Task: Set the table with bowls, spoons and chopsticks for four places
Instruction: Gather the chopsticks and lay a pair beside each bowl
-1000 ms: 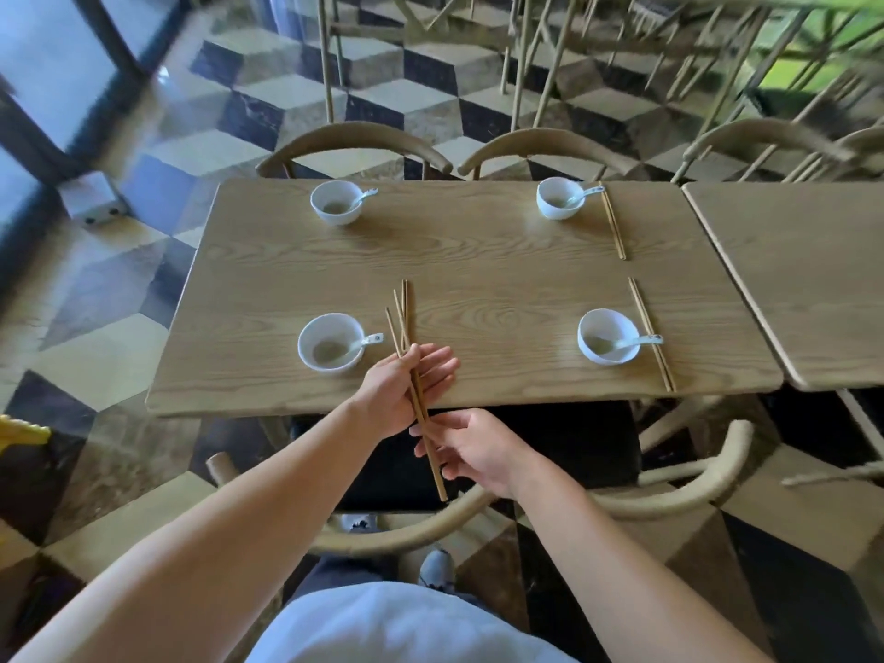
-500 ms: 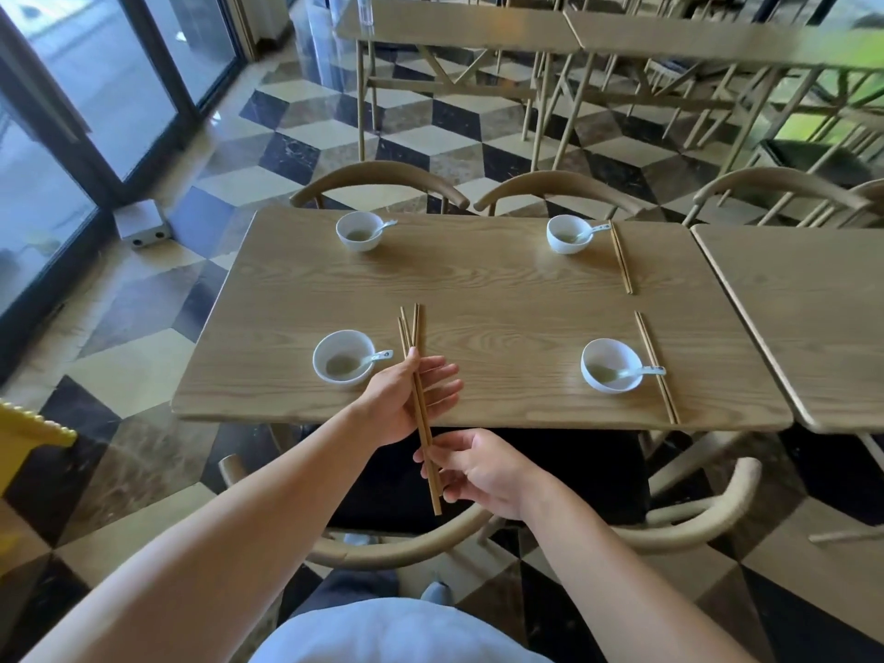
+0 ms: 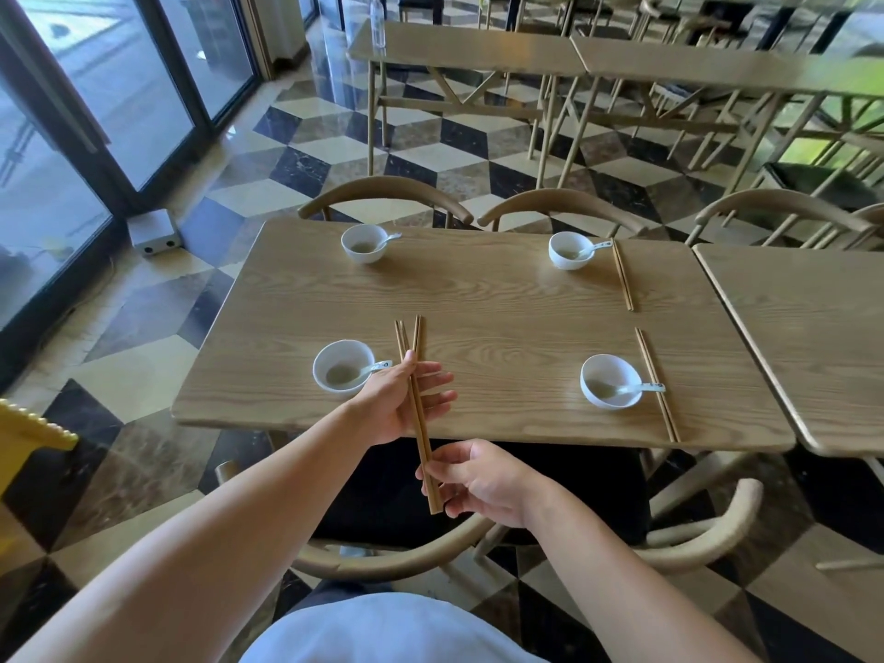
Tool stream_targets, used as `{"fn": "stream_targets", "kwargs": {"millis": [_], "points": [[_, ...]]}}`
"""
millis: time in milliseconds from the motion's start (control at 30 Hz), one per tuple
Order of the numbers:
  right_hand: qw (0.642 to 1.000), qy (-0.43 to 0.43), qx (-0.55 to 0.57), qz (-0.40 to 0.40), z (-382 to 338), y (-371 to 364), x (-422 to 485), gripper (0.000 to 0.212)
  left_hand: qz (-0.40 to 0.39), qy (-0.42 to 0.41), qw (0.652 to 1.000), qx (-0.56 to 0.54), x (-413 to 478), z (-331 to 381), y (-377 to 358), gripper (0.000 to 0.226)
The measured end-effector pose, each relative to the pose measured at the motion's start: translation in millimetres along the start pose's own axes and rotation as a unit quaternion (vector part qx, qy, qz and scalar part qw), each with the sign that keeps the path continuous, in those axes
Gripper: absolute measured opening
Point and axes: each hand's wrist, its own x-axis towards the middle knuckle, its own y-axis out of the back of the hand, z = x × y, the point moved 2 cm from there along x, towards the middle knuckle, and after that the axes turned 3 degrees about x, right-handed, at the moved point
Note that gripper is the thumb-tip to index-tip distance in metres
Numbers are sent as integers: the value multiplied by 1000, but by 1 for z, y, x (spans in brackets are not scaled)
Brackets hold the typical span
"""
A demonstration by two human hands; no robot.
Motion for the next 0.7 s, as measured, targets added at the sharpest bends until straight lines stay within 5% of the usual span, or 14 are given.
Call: {"fn": "stream_targets", "kwargs": {"millis": [700], "points": [[997,1,-10,76,-13,4,28,12,-48,-21,994,91,4,1,31,16]]}}
